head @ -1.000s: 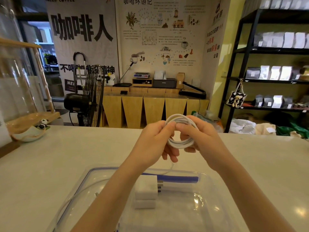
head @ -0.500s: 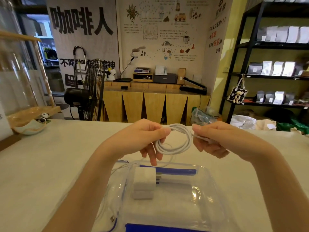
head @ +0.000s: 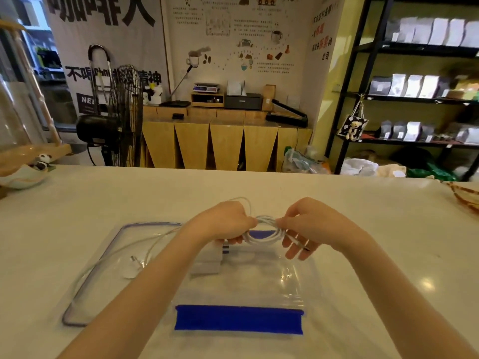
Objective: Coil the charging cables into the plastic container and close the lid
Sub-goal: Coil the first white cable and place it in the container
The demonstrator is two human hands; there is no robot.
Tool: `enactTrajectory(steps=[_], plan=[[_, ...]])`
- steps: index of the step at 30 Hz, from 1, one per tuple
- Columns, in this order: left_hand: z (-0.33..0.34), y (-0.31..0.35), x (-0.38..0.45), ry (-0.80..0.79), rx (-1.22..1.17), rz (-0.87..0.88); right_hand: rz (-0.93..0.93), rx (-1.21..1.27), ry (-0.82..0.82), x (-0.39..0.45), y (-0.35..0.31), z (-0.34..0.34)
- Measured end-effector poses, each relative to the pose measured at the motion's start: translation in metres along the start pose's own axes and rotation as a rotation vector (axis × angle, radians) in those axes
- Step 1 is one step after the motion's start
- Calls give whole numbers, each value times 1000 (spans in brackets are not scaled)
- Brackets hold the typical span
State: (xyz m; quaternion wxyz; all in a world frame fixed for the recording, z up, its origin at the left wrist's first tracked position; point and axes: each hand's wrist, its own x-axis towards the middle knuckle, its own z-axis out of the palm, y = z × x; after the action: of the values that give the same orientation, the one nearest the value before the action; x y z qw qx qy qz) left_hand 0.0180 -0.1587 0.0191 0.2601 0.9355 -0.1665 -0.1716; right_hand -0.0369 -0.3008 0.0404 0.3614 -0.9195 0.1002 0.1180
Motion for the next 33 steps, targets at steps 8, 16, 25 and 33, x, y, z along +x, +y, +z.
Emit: enactTrajectory(steps=[8, 16, 25, 33], plan=[[13, 0, -1, 23, 253, 55, -58, -469, 122, 1, -14, 24], [25, 6, -7, -135, 321, 75, -53, -703, 66, 3, -12, 39], [31, 4, -4, -229, 492, 134, -62, -831, 177, 6, -15, 55], [13, 10, -12, -207, 525, 160, -100, -735, 195, 11, -13, 40]])
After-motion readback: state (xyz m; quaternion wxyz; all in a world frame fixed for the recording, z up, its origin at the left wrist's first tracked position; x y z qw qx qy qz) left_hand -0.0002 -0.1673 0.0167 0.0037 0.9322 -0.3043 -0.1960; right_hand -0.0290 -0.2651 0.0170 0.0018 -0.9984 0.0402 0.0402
